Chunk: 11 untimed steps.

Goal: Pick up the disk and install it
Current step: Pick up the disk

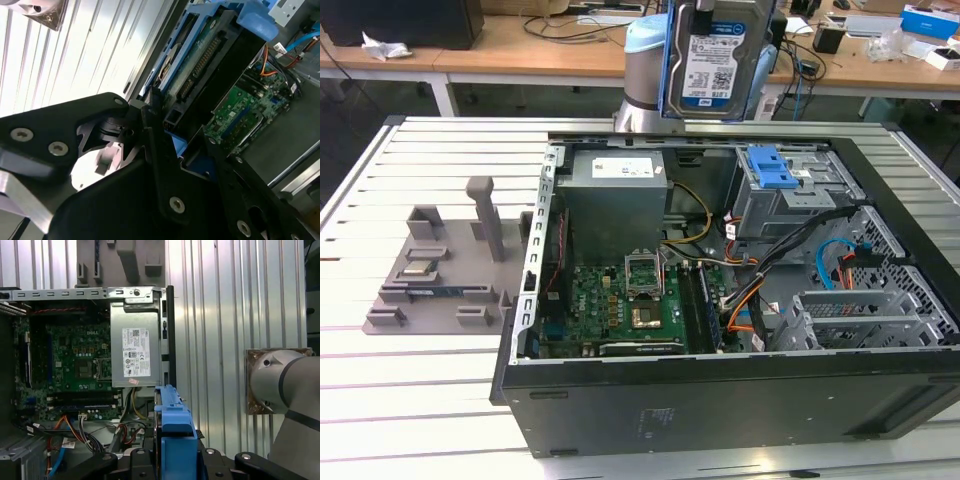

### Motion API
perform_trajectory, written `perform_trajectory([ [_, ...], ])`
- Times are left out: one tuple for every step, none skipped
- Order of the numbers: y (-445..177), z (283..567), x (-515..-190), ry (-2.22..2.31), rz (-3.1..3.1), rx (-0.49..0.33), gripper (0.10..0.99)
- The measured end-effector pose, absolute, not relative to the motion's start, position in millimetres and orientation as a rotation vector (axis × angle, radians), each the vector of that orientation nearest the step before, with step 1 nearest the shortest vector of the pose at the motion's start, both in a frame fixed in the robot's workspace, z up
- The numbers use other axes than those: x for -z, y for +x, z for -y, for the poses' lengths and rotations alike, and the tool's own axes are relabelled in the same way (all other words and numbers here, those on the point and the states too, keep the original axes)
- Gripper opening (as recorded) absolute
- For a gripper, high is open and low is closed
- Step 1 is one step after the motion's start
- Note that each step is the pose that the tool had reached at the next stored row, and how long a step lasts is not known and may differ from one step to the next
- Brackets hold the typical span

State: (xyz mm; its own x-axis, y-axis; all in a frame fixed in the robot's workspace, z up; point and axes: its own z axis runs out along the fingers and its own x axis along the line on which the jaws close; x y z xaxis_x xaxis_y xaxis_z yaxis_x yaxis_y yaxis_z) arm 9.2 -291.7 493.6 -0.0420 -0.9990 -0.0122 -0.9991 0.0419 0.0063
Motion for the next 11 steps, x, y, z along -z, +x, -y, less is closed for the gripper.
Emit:
perform_trajectory([
  [11.6,291.8,-493.6,-2.171,-2.264,-0.02,0.365],
  [15.4,291.8,-493.6,-2.171,-2.264,-0.02,0.365],
  [17.5,291.8,-493.6,-2.171,-2.264,-0.02,0.365],
  [20.8,291.8,-493.6,-2.171,-2.264,-0.02,0.365],
  [26.5,291.8,-493.6,-2.171,-2.264,-0.02,0.365],
  [31.8,291.8,-493.6,-2.171,-2.264,-0.02,0.365],
  [35.8,291.8,-493.6,-2.171,-2.264,-0.02,0.365],
  [39.8,291.8,-493.6,-2.171,-2.264,-0.02,0.365],
  [44.2,291.8,-493.6,-2.171,-2.264,-0.02,0.365],
  [46.8,291.8,-493.7,-2.171,-2.264,-0.02,0.365],
  [48.7,291.8,-493.7,-2.171,-2.264,-0.02,0.365],
])
